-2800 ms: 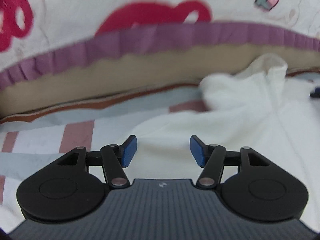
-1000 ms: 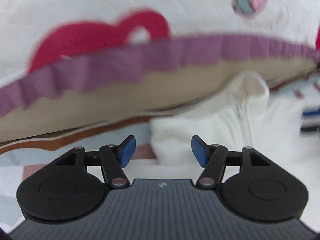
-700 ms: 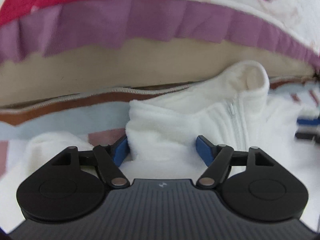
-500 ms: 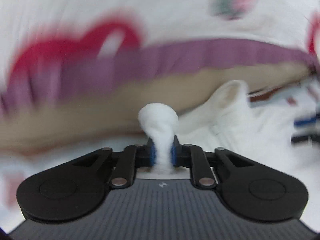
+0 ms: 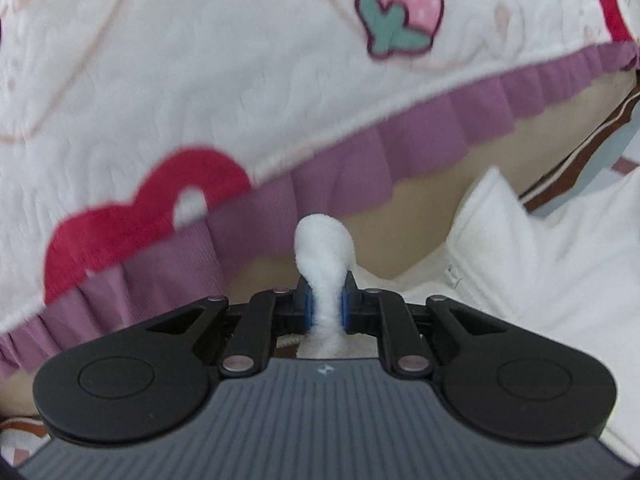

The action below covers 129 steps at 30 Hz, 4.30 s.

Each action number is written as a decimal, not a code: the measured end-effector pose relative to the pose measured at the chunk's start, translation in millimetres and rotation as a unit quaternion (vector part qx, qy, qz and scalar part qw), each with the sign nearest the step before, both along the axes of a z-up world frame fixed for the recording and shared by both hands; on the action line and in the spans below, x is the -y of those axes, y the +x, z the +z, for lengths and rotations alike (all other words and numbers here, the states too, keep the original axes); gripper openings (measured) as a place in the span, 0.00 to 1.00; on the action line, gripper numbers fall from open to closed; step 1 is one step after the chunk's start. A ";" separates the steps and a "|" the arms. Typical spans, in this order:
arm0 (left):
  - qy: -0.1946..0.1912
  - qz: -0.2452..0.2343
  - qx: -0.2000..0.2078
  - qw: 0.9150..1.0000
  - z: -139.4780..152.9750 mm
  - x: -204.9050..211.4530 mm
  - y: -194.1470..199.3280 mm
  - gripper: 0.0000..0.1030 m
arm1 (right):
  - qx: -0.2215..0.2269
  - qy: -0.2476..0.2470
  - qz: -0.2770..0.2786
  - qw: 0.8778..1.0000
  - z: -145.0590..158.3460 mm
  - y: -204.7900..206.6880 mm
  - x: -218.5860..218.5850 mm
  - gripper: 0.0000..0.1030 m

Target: Fold clothes

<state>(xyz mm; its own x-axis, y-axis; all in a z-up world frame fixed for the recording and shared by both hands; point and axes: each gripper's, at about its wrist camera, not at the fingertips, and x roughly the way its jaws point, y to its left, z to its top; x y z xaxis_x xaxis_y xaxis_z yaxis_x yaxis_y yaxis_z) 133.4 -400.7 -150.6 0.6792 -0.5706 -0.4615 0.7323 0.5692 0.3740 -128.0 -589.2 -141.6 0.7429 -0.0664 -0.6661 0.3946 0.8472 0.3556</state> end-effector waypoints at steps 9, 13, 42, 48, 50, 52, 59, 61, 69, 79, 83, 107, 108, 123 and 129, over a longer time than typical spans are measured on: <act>0.030 0.048 -0.023 0.998 -28.7 18.9 12.8 0.19 | 0.016 -0.027 0.010 0.999 3.0 4.0 -10.3 0.64; 0.059 0.043 -0.093 0.993 -11.5 8.0 16.7 0.31 | 0.065 -0.094 -0.014 0.993 12.4 -1.8 -20.9 0.64; 0.021 0.128 -0.275 0.953 111.2 -342.1 -177.5 0.38 | 0.037 0.131 0.066 0.989 148.1 -180.1 -159.4 0.42; 0.107 0.079 -0.298 0.945 77.3 -365.3 -216.2 0.44 | -0.110 0.029 0.051 0.992 176.5 -260.7 -193.0 0.44; 0.117 0.070 -0.306 0.942 73.0 -371.5 -229.5 0.42 | -0.132 0.014 0.060 0.989 182.5 -277.7 -207.2 0.44; 0.115 0.062 -0.301 0.945 69.7 -376.9 -241.9 0.41 | -0.154 -0.014 0.088 0.984 187.7 -290.6 -227.2 0.44; 0.076 0.058 -0.312 0.945 63.9 -408.7 -264.2 0.36 | -0.192 -0.119 0.265 0.938 189.7 -284.4 -301.0 0.57; 0.064 0.056 -0.312 0.946 64.8 -417.9 -266.2 0.36 | -0.206 -0.157 0.286 0.923 182.6 -278.1 -313.8 0.60; 0.050 0.020 -0.289 0.956 63.8 -450.6 -278.3 0.37 | -0.205 -0.192 0.208 0.937 185.2 -258.1 -285.4 0.09; 0.034 -0.017 -0.319 0.947 49.4 -460.5 -281.9 0.44 | -0.163 -0.207 0.135 0.955 196.8 -223.2 -267.1 0.06; -0.029 -0.014 -0.381 0.924 46.5 -448.5 -256.5 0.07 | -0.157 -0.229 0.123 0.953 195.5 -211.3 -259.4 0.06; -0.073 0.009 -0.261 0.963 77.2 -419.6 -267.4 0.54 | -0.211 -0.170 -0.028 0.962 142.5 -220.7 -181.3 0.06; -0.063 -0.010 -0.257 0.964 76.7 -418.8 -271.7 0.59 | -0.209 -0.169 -0.028 0.963 142.8 -221.5 -181.0 0.06; -0.007 0.061 -0.228 0.972 53.6 -374.9 -238.7 0.05 | -0.189 -0.179 -0.007 0.965 138.8 -224.9 -183.7 0.06; -0.164 0.135 -0.229 0.950 132.5 -448.5 -232.9 0.06 | -0.134 -0.175 0.095 0.971 189.0 -240.8 -225.9 0.05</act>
